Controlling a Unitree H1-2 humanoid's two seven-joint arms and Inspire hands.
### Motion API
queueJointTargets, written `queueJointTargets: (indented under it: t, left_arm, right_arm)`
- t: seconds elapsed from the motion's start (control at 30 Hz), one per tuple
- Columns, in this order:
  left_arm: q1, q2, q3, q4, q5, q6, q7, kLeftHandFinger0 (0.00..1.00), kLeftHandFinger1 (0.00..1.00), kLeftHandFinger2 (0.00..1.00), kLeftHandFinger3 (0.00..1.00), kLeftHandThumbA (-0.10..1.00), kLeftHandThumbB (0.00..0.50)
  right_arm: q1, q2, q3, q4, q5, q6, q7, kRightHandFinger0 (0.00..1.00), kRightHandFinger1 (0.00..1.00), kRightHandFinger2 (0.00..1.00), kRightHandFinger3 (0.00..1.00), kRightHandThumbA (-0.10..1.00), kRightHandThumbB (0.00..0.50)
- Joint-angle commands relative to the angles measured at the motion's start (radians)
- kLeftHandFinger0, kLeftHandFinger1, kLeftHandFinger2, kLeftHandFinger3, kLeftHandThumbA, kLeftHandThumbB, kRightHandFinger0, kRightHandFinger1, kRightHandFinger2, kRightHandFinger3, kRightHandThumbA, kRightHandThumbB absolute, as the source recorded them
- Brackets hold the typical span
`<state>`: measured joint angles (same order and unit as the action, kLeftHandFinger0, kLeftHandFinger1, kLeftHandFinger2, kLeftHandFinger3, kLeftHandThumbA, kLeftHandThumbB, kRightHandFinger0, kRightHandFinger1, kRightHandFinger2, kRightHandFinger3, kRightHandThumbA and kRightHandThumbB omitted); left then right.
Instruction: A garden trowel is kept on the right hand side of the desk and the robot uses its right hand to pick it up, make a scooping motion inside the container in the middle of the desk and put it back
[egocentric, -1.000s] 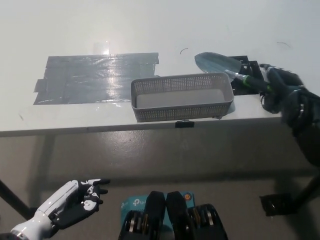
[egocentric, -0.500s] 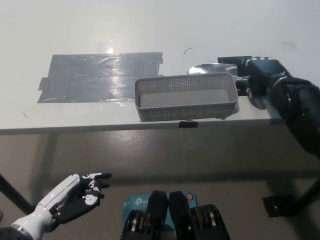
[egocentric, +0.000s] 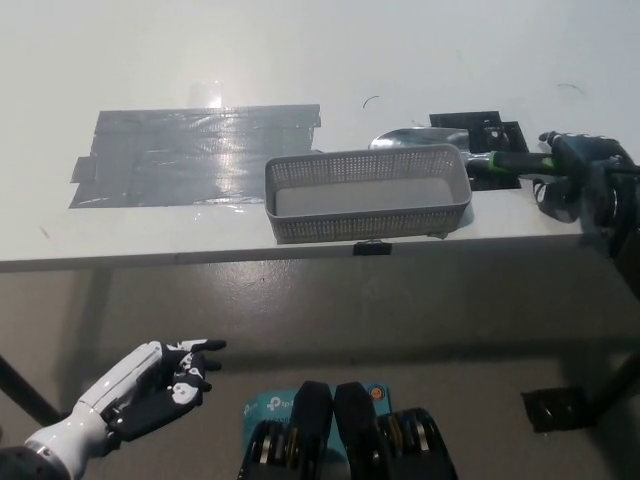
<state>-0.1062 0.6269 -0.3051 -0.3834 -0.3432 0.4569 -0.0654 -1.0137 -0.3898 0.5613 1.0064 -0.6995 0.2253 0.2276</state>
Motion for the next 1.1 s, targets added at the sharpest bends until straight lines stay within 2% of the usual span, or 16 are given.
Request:
queueJointTargets:
  t: [0.0,0.1,0.27,0.37,0.5,0.63,0.73,0.77,0.83,0.9,0.97,1.0,1.03,1.07]
  left_arm:
    - [-0.025,0.022,0.006,-0.021,0.011,0.013,-0.016,0.77,0.84,0.89,1.00,1.00,0.077]
    - [-0.028,0.017,0.006,-0.023,0.013,0.013,-0.023,0.77,0.83,0.89,1.00,1.00,0.103]
    - [-0.029,0.019,0.008,-0.026,0.020,0.013,-0.029,0.77,0.84,0.90,1.00,1.00,0.101]
    - [-0.028,0.013,0.010,-0.031,0.026,0.013,-0.028,0.78,0.84,0.90,1.00,1.00,0.117]
    - [-0.028,0.018,0.008,-0.033,0.020,0.013,-0.022,0.78,0.85,0.90,1.00,1.00,0.117]
    - [-0.030,0.016,0.016,-0.031,0.029,0.013,-0.034,0.78,0.84,0.90,1.00,1.00,0.115]
    - [-0.034,0.019,0.011,-0.032,0.029,0.013,-0.038,0.77,0.85,0.90,1.00,1.00,0.119]
    - [-0.033,0.017,0.014,-0.031,0.028,0.013,-0.041,0.77,0.84,0.90,1.00,1.00,0.127]
    - [-0.034,0.016,0.016,-0.030,0.032,0.013,-0.051,0.77,0.85,0.90,1.00,1.00,0.125]
    - [-0.035,0.015,0.016,-0.029,0.035,0.013,-0.056,0.77,0.85,0.91,1.00,1.00,0.132]
    - [-0.042,0.019,0.014,-0.028,0.036,0.013,-0.061,0.77,0.85,0.91,1.00,1.00,0.148]
    - [-0.043,0.019,0.012,-0.028,0.037,0.013,-0.060,0.78,0.85,0.91,1.00,1.00,0.153]
    - [-0.045,0.020,0.009,-0.029,0.037,0.013,-0.060,0.78,0.85,0.91,1.00,1.00,0.157]
    - [-0.044,0.020,0.009,-0.030,0.035,0.013,-0.057,0.78,0.85,0.91,1.00,1.00,0.155]
  right_arm:
    - [-0.023,0.011,0.000,-0.030,0.006,-0.014,0.032,1.00,1.00,1.00,1.00,0.54,0.419]
    - [-0.025,0.016,0.025,-0.062,-0.016,-0.056,0.028,1.00,1.00,1.00,1.00,0.57,0.416]
    - [-0.037,0.019,0.058,-0.079,-0.041,-0.071,0.014,1.00,1.00,1.00,1.00,0.59,0.415]
    - [-0.044,0.002,0.078,-0.074,-0.059,-0.098,-0.008,1.00,1.00,1.00,1.00,0.62,0.439]
    - [-0.047,-0.010,0.074,-0.062,-0.053,-0.066,0.023,1.00,1.00,1.00,1.00,0.58,0.412]
    - [-0.046,-0.029,0.056,-0.032,-0.030,-0.023,0.079,1.00,1.00,1.00,1.00,0.47,0.410]
    - [-0.051,-0.030,0.066,-0.001,-0.038,0.008,0.122,1.00,1.00,1.00,1.00,0.48,0.401]
    - [-0.063,-0.023,0.071,0.032,-0.036,0.023,0.158,1.00,1.00,1.00,1.00,0.51,0.379]
    - [-0.080,-0.013,0.094,0.093,-0.045,-0.005,0.188,1.00,1.00,1.00,1.00,0.56,0.362]
    - [-0.098,0.002,0.092,0.142,-0.024,-0.014,0.230,1.00,1.00,1.00,1.00,0.49,0.346]
    - [-0.099,0.014,0.093,0.144,-0.022,-0.003,0.252,0.78,1.00,1.00,1.00,0.50,0.351]
    - [-0.097,0.015,0.095,0.136,-0.023,-0.003,0.255,0.63,0.86,1.00,1.00,0.51,0.377]
    - [-0.086,0.016,0.093,0.103,-0.022,0.010,0.268,0.48,0.73,1.00,1.00,0.51,0.382]
    - [-0.080,0.019,0.101,0.095,-0.031,-0.004,0.255,0.36,0.59,0.94,1.00,0.52,0.387]
